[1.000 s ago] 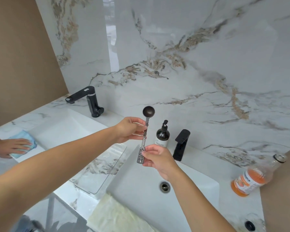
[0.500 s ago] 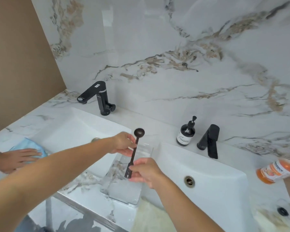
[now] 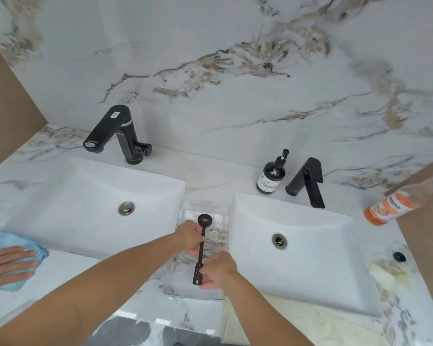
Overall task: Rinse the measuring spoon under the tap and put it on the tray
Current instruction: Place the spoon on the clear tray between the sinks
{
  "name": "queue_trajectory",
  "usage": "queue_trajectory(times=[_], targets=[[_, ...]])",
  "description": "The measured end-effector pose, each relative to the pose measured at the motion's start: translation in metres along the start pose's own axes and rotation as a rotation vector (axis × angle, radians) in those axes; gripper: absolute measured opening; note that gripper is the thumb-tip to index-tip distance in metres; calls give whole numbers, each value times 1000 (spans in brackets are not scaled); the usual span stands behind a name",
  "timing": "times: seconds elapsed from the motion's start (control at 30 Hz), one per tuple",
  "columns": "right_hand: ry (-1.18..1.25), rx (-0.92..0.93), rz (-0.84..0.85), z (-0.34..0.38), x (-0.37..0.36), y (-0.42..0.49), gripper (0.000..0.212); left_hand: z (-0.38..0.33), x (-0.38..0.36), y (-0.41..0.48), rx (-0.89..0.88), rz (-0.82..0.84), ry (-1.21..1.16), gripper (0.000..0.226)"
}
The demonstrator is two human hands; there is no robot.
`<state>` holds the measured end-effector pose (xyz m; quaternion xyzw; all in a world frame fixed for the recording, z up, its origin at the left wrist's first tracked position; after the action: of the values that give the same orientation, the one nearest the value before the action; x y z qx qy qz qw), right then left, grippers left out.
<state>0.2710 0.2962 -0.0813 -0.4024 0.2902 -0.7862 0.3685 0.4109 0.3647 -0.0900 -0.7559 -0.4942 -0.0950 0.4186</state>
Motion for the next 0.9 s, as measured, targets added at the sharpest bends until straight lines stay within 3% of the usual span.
queue_trajectory(times=[0.17, 0.3, 0.43, 0.57, 0.9], targets=[[-75, -10, -80, -2, -1, 8, 21, 5, -4, 6, 21, -6, -11, 8], [-142, -12, -64, -5, -10, 13, 26, 4, -4, 5, 7, -7, 55, 4], [-107, -36, -47, -7, -15, 16, 19, -1, -2, 4, -57, -54, 163, 15], [-115, -32, -54, -6, -14, 15, 14, -3, -2, 4, -85, -72, 206, 8], [-229, 88, -68, 4, -10, 5, 14, -4, 3, -1, -92, -121, 214, 13]])
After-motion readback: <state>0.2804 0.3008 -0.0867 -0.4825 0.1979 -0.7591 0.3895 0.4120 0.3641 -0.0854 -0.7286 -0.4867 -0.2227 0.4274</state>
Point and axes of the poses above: each hand's wrist, its own y-axis towards the middle knuckle, its own x-axis out of the back of the hand, z = x × y, the point moved 10 cm from there along y, towards the middle knuckle, and after that the axes turned 15 degrees about -z, right-handed, at the moved point
